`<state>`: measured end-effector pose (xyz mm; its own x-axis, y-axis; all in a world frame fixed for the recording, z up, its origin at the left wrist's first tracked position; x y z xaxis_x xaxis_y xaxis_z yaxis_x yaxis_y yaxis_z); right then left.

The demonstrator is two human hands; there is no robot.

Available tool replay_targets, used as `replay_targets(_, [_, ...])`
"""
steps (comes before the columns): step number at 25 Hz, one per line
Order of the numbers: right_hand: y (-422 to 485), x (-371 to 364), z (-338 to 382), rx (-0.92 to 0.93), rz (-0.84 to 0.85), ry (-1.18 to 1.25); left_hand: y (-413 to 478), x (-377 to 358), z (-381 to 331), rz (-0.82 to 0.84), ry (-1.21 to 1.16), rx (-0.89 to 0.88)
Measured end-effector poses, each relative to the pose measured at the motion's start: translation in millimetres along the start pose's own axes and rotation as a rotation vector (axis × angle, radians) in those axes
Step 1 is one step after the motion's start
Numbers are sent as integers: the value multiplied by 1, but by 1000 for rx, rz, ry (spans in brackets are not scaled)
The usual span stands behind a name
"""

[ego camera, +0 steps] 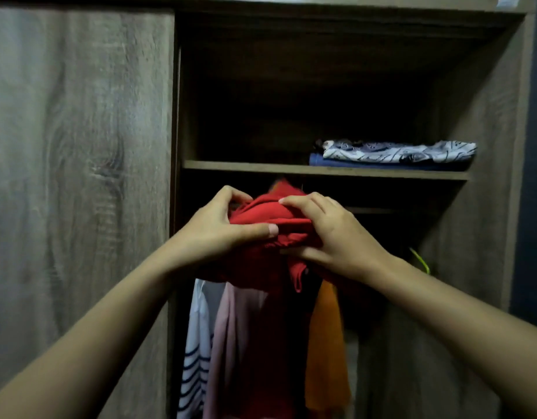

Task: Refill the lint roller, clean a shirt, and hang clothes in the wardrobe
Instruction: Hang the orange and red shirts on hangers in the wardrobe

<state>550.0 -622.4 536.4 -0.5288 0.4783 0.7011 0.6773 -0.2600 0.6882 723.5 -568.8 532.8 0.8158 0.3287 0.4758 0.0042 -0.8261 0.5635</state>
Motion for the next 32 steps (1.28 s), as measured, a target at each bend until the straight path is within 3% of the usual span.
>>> replay_targets(4, [-34,-26,-10,-227,81,256,-35,-30,35,237,-492,37])
replay_targets(7, [-61,-37,-14,-348,94,368,-53,-47,54,334,-384,-67])
replay_targets(11, [-86,-39,-11,-471,124,376,-63,-55,67,268,-327,-55])
replay_targets(18, [-109,-12,-21,-633,30,227,-82,-40,81,-153,130,-55])
replay_targets(22, [-123,-3,-29,-753,-29,207,-80,-26,107,-48,260,5])
replay_targets(26, [-119,2,-37,-822,-47,182,-85,-23,113,133,-138,36])
replay_targets(30, [-113,2,-40,-907,-75,193,-89,-24,101,64,-540,124])
replay_targets(32, [-110,2,-39,-921,-83,195,-93,-28,95,104,-562,94])
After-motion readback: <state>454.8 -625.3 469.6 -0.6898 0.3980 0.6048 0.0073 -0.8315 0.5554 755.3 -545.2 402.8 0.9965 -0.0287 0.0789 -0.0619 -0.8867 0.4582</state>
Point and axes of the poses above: each hand's wrist, its own y-axis towards the middle knuckle, its own x-axis out of the back of the hand, z = x × y, the point moved 5 cm from there along y, towards the middle knuckle, and after that the axes turned 6 degrees about z, right-handed, at the moved point
